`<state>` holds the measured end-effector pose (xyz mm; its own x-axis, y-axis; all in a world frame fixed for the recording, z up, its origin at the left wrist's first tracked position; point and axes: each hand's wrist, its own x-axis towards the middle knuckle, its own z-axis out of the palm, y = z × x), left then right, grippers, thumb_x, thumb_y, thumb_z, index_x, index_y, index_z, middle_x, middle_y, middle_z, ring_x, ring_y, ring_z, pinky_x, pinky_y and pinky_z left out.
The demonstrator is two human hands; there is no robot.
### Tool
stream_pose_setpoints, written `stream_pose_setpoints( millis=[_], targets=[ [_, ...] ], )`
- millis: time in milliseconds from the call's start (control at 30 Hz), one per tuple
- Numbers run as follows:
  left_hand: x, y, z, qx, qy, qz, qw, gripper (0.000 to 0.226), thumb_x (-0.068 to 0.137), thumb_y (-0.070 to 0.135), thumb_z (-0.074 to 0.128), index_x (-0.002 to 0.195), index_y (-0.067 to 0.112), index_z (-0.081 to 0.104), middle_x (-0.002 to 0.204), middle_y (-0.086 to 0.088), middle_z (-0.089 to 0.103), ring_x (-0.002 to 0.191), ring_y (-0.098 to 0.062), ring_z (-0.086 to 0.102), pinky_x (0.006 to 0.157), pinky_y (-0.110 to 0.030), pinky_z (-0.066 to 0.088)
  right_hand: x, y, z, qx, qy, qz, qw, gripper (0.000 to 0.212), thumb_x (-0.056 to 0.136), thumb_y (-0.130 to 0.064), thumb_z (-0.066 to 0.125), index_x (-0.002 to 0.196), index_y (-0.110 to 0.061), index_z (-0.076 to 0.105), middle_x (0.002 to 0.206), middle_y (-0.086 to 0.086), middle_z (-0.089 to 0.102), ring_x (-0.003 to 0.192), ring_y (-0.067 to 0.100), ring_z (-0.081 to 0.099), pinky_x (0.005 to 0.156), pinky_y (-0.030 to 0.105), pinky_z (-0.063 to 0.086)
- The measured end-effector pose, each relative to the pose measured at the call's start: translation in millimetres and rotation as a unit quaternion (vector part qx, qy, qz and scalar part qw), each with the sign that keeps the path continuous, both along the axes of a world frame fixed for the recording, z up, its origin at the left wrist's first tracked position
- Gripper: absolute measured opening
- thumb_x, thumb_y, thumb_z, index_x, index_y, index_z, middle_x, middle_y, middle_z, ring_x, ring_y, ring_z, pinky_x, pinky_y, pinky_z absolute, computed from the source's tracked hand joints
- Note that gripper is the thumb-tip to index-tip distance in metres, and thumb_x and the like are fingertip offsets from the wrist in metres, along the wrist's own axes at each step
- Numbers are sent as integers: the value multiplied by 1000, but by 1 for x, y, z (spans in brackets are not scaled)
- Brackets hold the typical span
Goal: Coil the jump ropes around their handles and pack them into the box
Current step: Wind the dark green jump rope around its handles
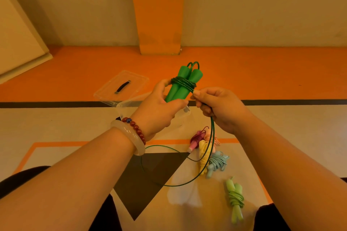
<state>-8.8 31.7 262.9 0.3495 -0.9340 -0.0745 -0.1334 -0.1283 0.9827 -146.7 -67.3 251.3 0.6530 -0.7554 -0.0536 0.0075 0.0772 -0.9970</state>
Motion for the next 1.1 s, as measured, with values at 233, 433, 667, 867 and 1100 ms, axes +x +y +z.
stream_pose_setpoints(
  millis=[233, 433, 667, 867, 1100],
  targets=[
    [-8, 4, 6, 25, 239, -95, 966, 24, 97, 19, 49, 117, 27, 60, 88, -1, 64, 53, -7, 44, 46, -18, 39, -2, -3, -4, 10, -70, 48, 996, 21, 88, -25, 57, 103, -14, 67, 88, 17, 50, 49, 6, 39, 48, 19, 29],
    [2, 3, 7, -7, 9, -63, 998, 21, 98, 28, 50, 102, 44, 62, 95, 0, 65, 79, -12, 66, 78, -37, 59, -1, 0, 4, -45, -54, 14, 997, 19, 86, -21, 63, 104, -16, 66, 77, 13, 49, 47, 5, 39, 47, 16, 31],
    [-12, 6, 2, -28, -78, -32, 996, 12, 99, 31, 46, 96, 42, 51, 93, 2, 65, 63, -7, 65, 59, -32, 59, 12, 11, 9, -80, 3, -62, 995, 11, 91, -27, 62, 96, -22, 70, 78, 20, 54, 49, 6, 38, 52, 24, 32],
    [-12, 3, 0, -67, 32, 6, 997, 16, 101, 26, 45, 98, 18, 59, 84, -7, 63, 53, -15, 53, 47, -30, 44, 8, 10, 14, -77, -2, -47, 996, 14, 90, -22, 62, 102, -18, 70, 83, 25, 60, 49, 4, 43, 49, 17, 37],
    [-16, 1, 7, -49, 315, -54, 946, 29, 98, 35, 41, 108, 12, 55, 76, -5, 59, 46, -12, 43, 42, -21, 33, 4, 4, 8, 1, -68, -32, 997, 11, 89, -12, 58, 95, -16, 67, 56, -7, 53, 48, 4, 44, 46, 15, 33]
  ],
)
